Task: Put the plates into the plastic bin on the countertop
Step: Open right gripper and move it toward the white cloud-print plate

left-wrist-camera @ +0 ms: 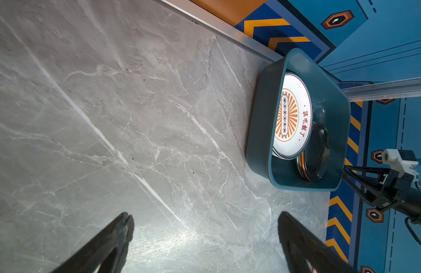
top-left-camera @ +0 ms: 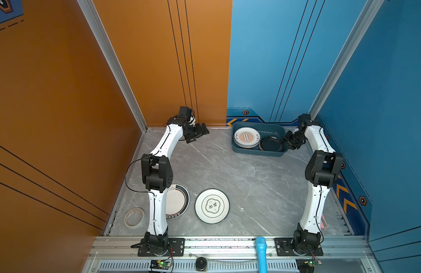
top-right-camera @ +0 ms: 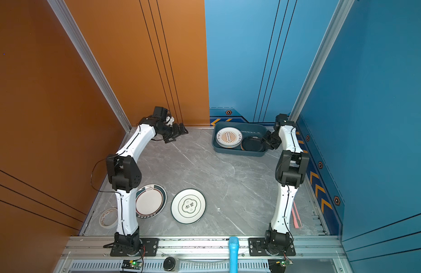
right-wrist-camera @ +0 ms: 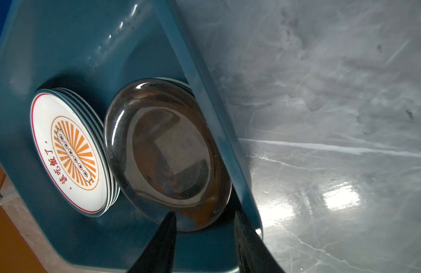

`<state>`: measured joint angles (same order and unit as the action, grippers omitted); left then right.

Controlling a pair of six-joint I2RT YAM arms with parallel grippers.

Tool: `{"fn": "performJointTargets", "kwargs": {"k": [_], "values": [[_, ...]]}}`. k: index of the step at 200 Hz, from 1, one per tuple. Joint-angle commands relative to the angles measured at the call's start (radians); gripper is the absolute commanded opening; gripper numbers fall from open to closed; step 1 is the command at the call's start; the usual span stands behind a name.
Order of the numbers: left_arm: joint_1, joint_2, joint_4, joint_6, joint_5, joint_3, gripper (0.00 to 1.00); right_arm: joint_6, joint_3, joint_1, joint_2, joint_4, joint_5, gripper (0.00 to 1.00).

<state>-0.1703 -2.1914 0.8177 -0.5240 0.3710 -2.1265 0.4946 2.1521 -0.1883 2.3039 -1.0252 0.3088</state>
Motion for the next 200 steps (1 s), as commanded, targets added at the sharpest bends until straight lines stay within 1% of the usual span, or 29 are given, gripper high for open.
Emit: {"fn": "performJointTargets", "kwargs": {"k": [1,27,44,79,99,117,145,161,200], "values": [[-0.001,0.015,-0.007,0.016,0.024,0.007,0.98,-0.007,0.024,-0.002,-0.011,-0.056,-0.055,0.44],[-0.003,0.022,-0.007,0.032,0.028,0.015,0.98,-0.004,0.033,-0.002,-0.018,-0.055,-0.048,0.44],[-0.003,0.042,-0.007,0.05,0.036,0.042,0.98,-0.008,0.056,0.0,-0.02,-0.053,-0.011,0.44],[0.0,0.131,-0.007,0.076,0.012,0.179,0.98,-0.024,0.131,0.02,-0.031,-0.044,0.067,0.44],[-0.001,0.182,-0.009,0.084,-0.001,0.249,0.98,-0.045,0.132,0.049,-0.058,-0.021,0.135,0.44],[-0.003,0.228,-0.018,0.08,-0.006,0.301,0.98,-0.077,0.116,0.096,-0.094,-0.013,0.19,0.45],[-0.002,0.301,-0.035,0.061,-0.012,0.367,0.98,-0.158,0.034,0.206,-0.169,0.01,0.306,0.48],[-0.002,0.346,-0.053,0.045,-0.015,0.414,0.98,-0.192,-0.052,0.269,-0.215,0.033,0.378,0.49],[-0.002,0.465,-0.074,0.006,-0.009,0.536,0.98,-0.262,-0.304,0.428,-0.341,0.085,0.451,0.52]]}}
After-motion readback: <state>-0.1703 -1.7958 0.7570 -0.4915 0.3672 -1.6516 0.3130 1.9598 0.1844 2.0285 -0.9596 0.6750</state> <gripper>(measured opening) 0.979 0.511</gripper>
